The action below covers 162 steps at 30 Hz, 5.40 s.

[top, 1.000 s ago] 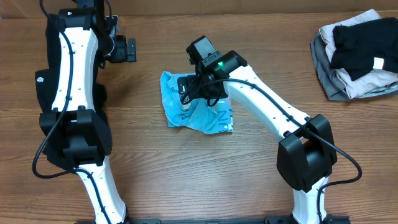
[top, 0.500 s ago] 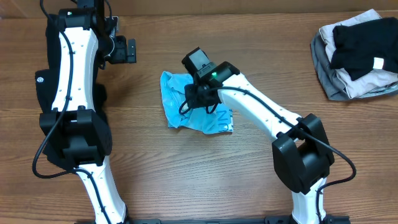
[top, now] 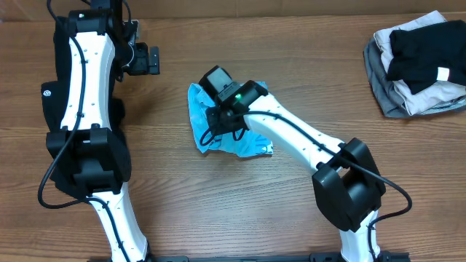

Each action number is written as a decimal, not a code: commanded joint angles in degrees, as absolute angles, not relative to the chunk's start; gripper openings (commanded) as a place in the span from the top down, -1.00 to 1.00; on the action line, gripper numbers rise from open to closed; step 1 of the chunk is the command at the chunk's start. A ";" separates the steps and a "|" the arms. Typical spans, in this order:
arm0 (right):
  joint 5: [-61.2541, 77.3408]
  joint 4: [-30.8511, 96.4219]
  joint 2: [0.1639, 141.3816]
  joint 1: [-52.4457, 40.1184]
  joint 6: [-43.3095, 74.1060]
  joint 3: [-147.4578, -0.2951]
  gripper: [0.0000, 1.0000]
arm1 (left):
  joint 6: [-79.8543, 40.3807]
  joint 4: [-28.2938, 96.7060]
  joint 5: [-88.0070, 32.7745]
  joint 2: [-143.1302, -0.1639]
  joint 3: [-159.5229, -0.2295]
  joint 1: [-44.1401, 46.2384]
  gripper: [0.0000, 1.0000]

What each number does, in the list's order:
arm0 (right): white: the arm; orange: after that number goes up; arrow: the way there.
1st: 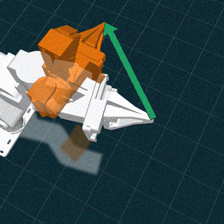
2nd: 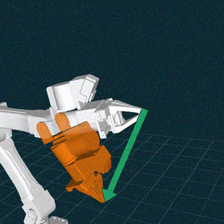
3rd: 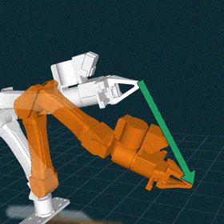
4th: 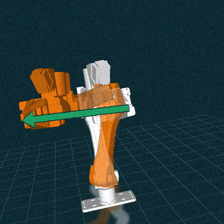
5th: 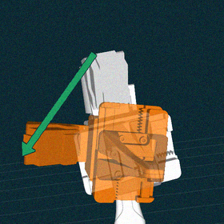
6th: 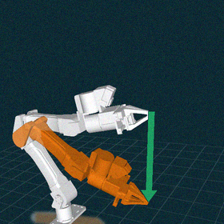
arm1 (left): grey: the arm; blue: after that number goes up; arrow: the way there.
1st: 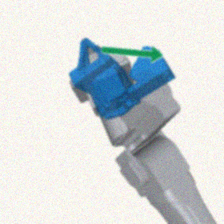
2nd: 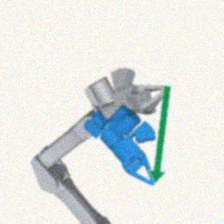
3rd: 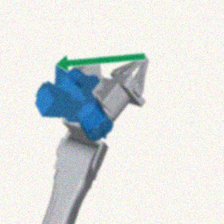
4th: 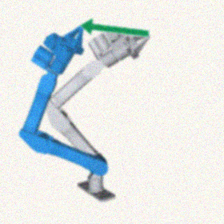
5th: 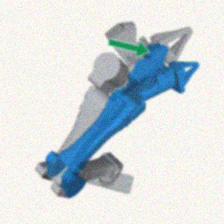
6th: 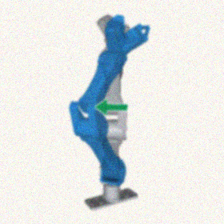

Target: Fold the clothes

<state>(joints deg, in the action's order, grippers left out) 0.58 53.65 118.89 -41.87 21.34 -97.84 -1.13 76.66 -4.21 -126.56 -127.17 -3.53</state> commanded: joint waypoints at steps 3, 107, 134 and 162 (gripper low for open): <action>1.56 53.21 119.07 -47.99 21.41 -97.78 0.92 | -1.48 76.69 -4.05 -125.89 -128.35 -3.90 -1.00; 12.78 56.66 112.36 -33.10 16.05 -89.52 -0.94 | -3.42 76.69 -6.04 -125.97 -128.35 -3.73 -1.00; 7.51 52.75 122.54 -32.25 12.25 -85.38 -0.94 | -3.40 76.31 -5.98 -125.99 -128.35 -3.73 -1.00; 7.60 53.60 124.55 -11.90 10.96 -85.10 -1.00 | -3.40 76.25 -5.98 -125.99 -128.35 -3.73 -0.99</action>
<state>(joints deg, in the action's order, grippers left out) 12.23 53.06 120.29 -14.41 11.88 -86.83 -2.85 76.44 -5.32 -126.56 -127.17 -3.53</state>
